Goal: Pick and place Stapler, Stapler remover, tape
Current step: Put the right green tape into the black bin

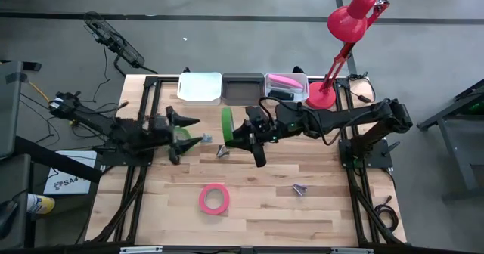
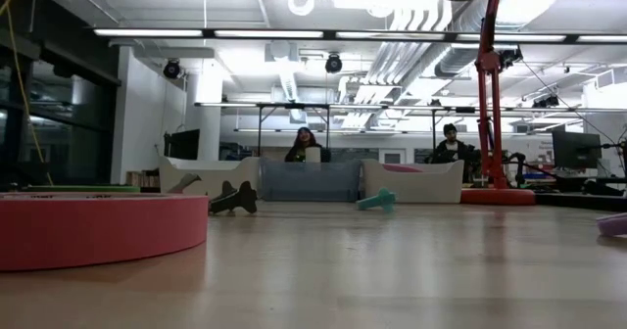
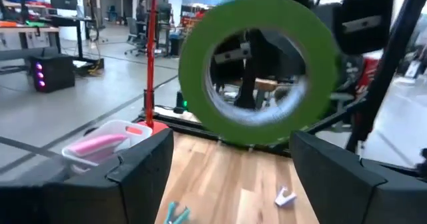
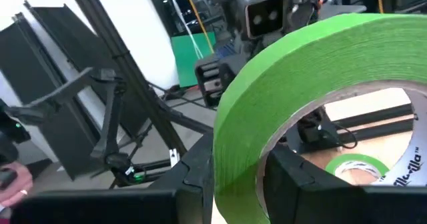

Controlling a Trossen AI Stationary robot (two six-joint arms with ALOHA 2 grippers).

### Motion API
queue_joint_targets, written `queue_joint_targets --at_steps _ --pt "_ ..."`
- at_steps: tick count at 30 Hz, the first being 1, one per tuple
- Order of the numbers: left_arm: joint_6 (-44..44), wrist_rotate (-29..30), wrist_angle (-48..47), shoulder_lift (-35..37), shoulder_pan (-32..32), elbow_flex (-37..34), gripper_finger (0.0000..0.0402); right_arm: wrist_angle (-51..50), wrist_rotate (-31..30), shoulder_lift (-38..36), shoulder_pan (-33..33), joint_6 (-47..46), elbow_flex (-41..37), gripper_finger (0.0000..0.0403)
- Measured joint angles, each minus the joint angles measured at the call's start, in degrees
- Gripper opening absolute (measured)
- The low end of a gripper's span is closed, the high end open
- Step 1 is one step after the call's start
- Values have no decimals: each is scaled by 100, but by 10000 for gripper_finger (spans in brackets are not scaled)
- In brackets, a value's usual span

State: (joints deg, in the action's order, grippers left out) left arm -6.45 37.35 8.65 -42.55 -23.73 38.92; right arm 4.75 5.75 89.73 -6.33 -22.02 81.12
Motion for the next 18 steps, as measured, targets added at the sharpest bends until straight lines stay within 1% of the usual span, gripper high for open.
queue_joint_targets --at_steps 4,8,12,18 --pt "23 -476 -128 -643 549 620 295 -8 68 0 -2 19 0 79" --pt "16 -763 -470 -1161 1075 1004 295 -15 108 0 0 48 0 79" --pt "-105 -1364 -442 -1506 1491 1253 295 -16 140 0 0 62 0 79" --pt "-140 -1823 -396 -1743 1844 1451 295 -168 228 0 -7 11 0 79"
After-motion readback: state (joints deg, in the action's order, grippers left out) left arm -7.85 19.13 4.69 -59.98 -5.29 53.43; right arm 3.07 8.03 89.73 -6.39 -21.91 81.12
